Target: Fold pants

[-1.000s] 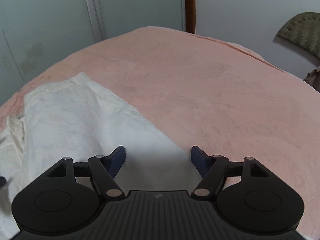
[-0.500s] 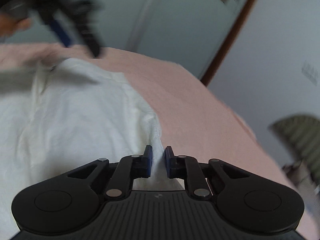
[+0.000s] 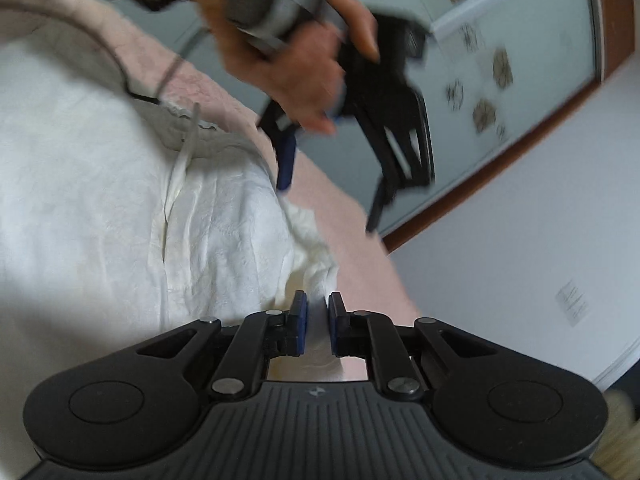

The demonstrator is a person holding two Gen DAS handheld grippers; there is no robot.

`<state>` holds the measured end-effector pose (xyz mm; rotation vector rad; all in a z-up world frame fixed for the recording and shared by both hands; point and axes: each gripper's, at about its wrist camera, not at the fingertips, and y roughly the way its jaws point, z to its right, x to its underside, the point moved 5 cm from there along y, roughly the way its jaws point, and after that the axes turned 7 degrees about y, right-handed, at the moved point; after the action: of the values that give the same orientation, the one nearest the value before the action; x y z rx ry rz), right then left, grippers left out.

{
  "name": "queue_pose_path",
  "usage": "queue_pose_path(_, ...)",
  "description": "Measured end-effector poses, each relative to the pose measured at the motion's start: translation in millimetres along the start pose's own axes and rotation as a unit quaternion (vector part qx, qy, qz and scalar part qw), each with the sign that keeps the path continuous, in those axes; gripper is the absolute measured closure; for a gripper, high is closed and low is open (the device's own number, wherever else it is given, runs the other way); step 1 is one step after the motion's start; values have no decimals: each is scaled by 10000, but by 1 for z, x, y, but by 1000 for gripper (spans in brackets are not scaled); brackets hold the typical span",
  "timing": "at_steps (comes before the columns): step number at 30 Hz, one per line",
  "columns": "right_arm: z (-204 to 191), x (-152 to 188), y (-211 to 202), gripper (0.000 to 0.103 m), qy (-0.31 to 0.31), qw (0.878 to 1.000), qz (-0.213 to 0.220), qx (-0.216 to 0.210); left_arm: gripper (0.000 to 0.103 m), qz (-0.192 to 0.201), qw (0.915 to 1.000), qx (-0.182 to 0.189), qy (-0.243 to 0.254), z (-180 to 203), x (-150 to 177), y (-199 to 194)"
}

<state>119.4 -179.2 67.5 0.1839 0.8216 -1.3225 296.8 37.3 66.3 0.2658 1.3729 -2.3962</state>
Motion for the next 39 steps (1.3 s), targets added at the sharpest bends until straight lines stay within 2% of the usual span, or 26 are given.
queue_pose_path(2,-2,-2,1,94,-147,9999,-7,27,11,-379,9992,18,-130,-2,-12,23)
queue_pose_path(4,-2,-4,2,98,-121,9999,16,33,12,-613,9980,-121,-108,0,-19,40)
queue_pose_path(5,0,-5,4,98,-108,9999,14,38,16,-705,9974,-173,37,3,-21,48)
queue_pose_path(6,1,-11,4,98,-91,9999,46,81,27,-789,9965,-221,158,7,-21,54)
queue_pose_path(8,2,-14,4,98,33,10000,2,56,35,-928,9944,-386,321,12,-21,65)
queue_pose_path(11,12,-11,-2,97,555,9984,82,-27,35,-864,9934,-668,362,15,-22,76)
queue_pose_path(13,32,-10,5,92,1364,9899,-232,-322,35,-644,9953,-637,345,18,-21,74)
queue_pose_path(15,62,-7,15,86,2302,9713,-283,-520,34,-533,9953,-653,475,19,-18,73)
queue_pose_path(16,75,-3,23,67,2764,9575,-400,-728,33,-486,9956,-648,479,17,-17,73)
queue_pose_path(17,87,1,33,37,3171,9424,-582,-893,33,-447,9960,-624,461,15,-15,74)
queue_pose_path(18,95,7,43,26,3526,9279,-706,-981,32,-405,9965,-591,428,14,-14,74)
queue_pose_path(19,101,11,51,23,3775,9158,-759,-1139,31,-358,9972,-536,386,15,-12,74)
queue_pose_path(21,106,17,70,26,4187,8899,-958,-1535,29,-316,9979,-467,304,15,-12,73)
queue_pose_path(22,105,19,81,44,4414,8735,-1138,-1712,29,-264,9984,-443,251,14,-14,72)
queue_pose_path(23,101,23,91,69,4611,8567,-1346,-1880,27,-194,9987,-427,208,14,-15,71)
queue_pose_path(24,99,26,98,78,4741,8456,-1458,-1972,25,-158,9987,-434,206,12,-17,71)
queue_pose_path(25,96,24,99,93,4681,8489,-1438,-1990,25,-139,9987,-446,219,11,-19,70)
queue_pose_path(26,97,19,95,94,4414,8676,-1327,-1865,24,-120,9986,-449,245,9,-21,69)
queue_pose_path(28,82,-4,68,95,3294,9308,-870,-1325,24,-79,9982,-431,399,8,-22,64)
queue_pose_path(29,73,-17,52,95,2747,9526,-614,-1152,25,-38,9976,-464,512,7,-23,60)
queue_pose_path(31,50,-38,22,95,1696,9816,-258,-845,29,116,9970,-506,579,5,-20,47)
queue_pose_path(32,41,-43,11,95,1290,9890,-170,-704,44,225,9969,-488,576,5,-16,40)
queue_pose_path(33,34,-46,2,95,993,9933,-111,-580,72,310,9963,-498,629,6,-11,31)
queue_pose_path(35,24,-47,-15,95,853,9953,-37,-465,92,468,9929,-529,956,11,5,13)
queue_pose_path(36,23,-44,-25,95,839,9957,34,-391,98,571,9912,-468,1099,14,15,3)
queue_pose_path(39,30,-41,-51,95,746,9966,317,-173,101,1083,9847,-446,1292,19,47,-31)
